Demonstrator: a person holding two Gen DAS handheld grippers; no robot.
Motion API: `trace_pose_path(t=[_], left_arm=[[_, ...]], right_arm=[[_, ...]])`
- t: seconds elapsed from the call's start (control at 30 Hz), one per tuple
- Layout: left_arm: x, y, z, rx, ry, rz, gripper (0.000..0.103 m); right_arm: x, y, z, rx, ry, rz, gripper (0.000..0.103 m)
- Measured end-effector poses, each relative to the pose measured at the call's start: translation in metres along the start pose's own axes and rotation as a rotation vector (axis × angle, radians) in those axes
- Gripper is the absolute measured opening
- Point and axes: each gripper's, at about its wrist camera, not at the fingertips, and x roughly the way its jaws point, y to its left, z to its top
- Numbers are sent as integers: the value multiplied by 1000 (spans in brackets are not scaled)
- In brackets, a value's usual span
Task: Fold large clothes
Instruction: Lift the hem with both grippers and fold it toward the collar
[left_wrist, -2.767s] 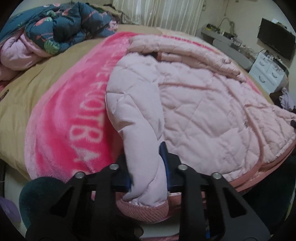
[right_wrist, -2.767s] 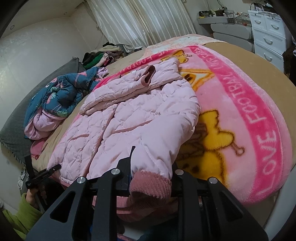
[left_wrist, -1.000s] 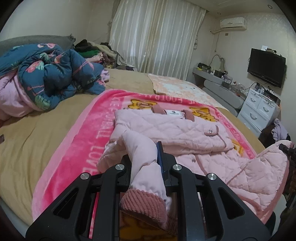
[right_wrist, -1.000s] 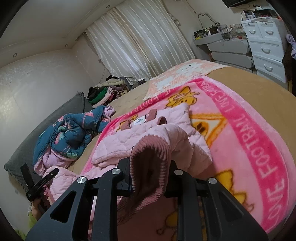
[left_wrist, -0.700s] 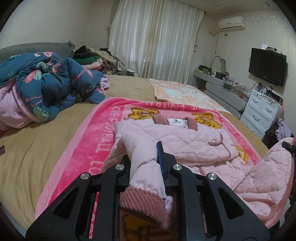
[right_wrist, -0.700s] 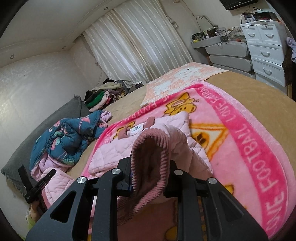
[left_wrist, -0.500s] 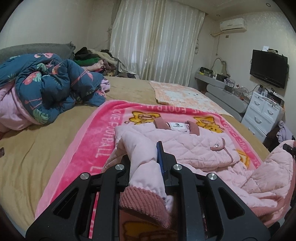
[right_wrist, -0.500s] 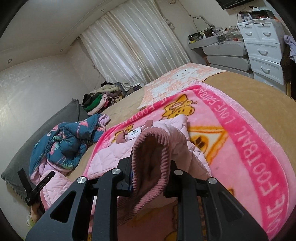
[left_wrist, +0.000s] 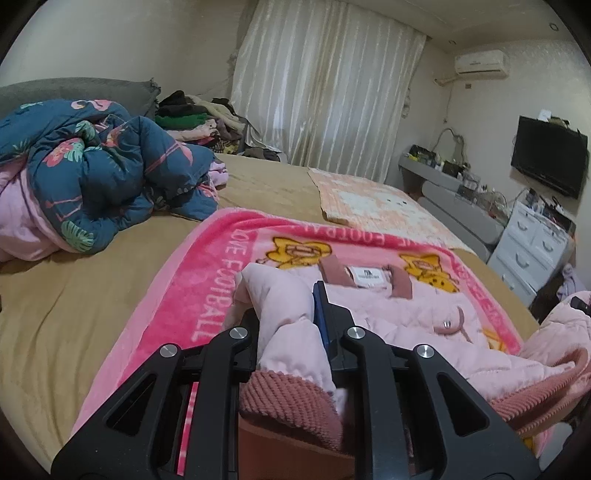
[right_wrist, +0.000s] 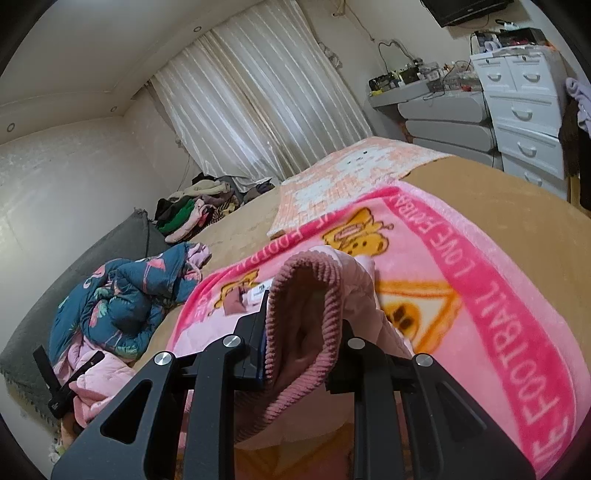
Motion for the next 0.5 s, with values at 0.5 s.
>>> trace_pose_path(t=[0.5], left_arm=[[57,14,38,-14,17,30,13]], right_arm=[[69,17,50,-53,-6,-83,20]])
